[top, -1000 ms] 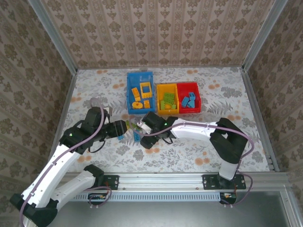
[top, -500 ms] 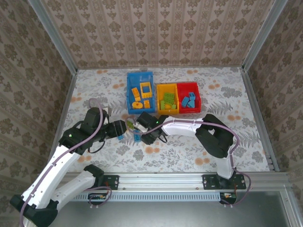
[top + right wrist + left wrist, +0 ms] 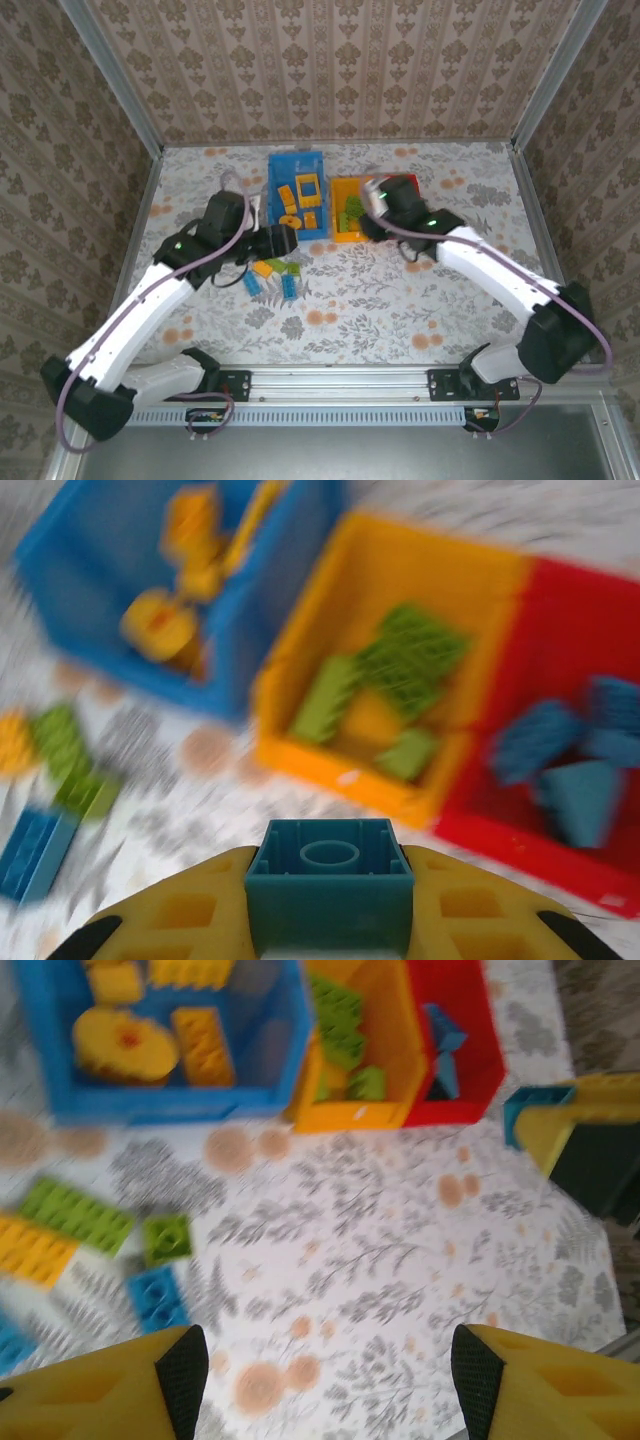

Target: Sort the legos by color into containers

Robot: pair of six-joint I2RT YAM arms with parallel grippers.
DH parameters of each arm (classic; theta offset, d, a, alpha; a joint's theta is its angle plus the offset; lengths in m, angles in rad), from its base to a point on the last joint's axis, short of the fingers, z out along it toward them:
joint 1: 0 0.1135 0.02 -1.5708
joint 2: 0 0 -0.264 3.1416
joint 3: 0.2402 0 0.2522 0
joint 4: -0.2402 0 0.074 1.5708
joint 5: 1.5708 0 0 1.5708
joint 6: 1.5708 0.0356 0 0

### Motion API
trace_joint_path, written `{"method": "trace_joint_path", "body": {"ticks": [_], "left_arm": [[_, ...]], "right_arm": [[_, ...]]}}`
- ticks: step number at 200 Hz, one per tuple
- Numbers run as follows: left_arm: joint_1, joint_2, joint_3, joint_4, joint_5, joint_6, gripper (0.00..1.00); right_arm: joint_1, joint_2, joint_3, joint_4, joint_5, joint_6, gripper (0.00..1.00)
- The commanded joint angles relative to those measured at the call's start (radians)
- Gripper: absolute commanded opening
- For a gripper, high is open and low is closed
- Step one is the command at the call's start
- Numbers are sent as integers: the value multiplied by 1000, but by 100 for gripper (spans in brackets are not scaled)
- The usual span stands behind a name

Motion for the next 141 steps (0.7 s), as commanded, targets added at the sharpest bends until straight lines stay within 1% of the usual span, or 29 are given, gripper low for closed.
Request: {"method": "trace_joint_path", "body": {"ticks": [1, 9, 22, 46, 75, 95, 107, 141], "left_arm": [[-42, 108, 123, 111, 35, 81, 69], [-60, 158, 163, 124, 33, 98, 69], [-86, 233, 229, 137, 31, 125, 69], [-127, 360, 341, 144, 12, 170, 69], [-148, 459, 417, 162, 13, 186, 69], [-162, 503, 456, 155, 13, 204, 69], [-168, 520, 468, 138, 2, 209, 70], [-169, 510, 422, 121, -31, 182, 70]], "right_arm": [[-120, 56, -11, 22, -40, 105, 27], [-165, 108, 26, 42, -70, 133, 27], [-206, 199, 97, 49, -82, 160, 27], [-253, 383, 263, 1, -90, 217, 28], [-298, 546, 420, -63, -96, 255, 30], [-312, 628, 502, -103, -118, 259, 35], [-311, 663, 536, -119, -126, 254, 39], [-310, 679, 543, -120, -135, 259, 53]]}}
